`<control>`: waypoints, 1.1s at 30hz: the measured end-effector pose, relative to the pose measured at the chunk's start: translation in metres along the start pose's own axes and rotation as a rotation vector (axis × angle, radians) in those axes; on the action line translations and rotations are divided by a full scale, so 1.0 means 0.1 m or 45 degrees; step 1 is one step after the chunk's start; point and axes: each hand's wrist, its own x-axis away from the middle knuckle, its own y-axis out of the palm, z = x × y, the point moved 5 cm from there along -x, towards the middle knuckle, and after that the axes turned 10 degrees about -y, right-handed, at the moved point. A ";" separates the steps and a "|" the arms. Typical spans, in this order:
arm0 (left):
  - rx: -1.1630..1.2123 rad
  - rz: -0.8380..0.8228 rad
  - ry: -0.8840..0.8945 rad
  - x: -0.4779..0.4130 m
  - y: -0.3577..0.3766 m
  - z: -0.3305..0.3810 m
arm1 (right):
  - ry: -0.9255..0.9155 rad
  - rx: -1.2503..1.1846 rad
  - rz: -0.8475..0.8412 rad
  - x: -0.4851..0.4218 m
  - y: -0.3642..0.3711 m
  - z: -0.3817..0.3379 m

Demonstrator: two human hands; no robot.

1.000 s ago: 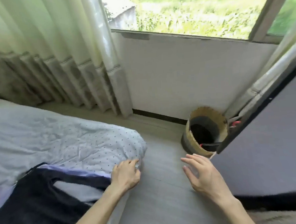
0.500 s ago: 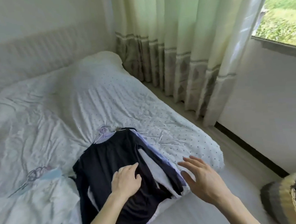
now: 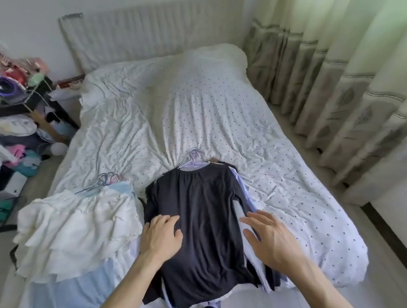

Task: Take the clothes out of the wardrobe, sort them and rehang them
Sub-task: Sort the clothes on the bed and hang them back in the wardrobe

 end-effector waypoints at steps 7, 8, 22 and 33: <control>-0.029 -0.199 -0.060 -1.04 0.26 -0.32 | 0.087 -0.049 -0.201 -1.04 0.49 0.21; -0.034 -0.233 -0.061 -1.25 0.32 -0.36 | 0.109 -0.053 -0.235 -1.21 0.59 0.26; -0.146 -0.523 -0.059 -4.02 1.24 -0.64 | 0.375 0.098 -0.707 -3.15 1.95 1.09; -0.086 -0.317 -0.028 -4.77 1.57 -0.55 | 0.573 0.049 -0.776 -3.04 2.51 1.27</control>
